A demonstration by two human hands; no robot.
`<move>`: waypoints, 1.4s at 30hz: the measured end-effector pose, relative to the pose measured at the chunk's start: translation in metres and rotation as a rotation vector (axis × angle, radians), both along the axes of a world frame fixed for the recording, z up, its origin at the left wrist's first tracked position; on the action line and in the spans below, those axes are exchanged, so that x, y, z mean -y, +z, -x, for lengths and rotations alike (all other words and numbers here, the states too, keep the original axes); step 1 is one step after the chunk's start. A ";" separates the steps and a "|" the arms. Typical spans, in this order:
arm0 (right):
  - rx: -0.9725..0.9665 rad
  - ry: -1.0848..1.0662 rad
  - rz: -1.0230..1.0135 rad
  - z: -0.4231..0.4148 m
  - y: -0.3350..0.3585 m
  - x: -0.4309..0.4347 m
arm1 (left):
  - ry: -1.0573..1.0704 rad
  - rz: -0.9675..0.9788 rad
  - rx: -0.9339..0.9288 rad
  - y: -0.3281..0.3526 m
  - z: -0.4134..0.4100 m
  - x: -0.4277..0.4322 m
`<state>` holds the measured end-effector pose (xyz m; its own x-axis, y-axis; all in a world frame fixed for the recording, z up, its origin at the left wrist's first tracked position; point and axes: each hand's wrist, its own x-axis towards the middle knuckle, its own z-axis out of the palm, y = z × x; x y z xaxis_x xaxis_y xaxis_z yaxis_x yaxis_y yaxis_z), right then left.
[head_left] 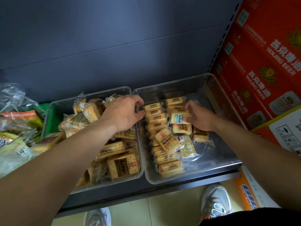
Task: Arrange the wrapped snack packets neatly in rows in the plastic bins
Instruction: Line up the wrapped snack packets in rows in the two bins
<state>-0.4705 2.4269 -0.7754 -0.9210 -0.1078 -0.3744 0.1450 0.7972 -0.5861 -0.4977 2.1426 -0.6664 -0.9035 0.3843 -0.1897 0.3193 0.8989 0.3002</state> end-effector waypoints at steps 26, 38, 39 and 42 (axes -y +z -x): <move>0.030 -0.078 0.028 0.000 -0.007 0.013 | -0.035 0.050 -0.028 -0.003 0.002 0.000; -0.110 -0.308 0.001 0.001 -0.003 0.007 | -0.040 0.053 -0.028 -0.003 0.003 0.001; -0.097 -0.330 0.000 0.002 -0.003 0.010 | -0.039 0.054 -0.029 -0.003 0.003 0.001; -0.077 -0.389 0.014 0.006 -0.006 0.022 | -0.041 0.058 -0.032 -0.003 0.002 0.000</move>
<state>-0.4768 2.4049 -0.7817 -0.9193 0.2499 -0.3039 0.3898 0.6831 -0.6176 -0.4993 2.1422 -0.6693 -0.8932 0.4103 -0.1842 0.3646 0.9004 0.2375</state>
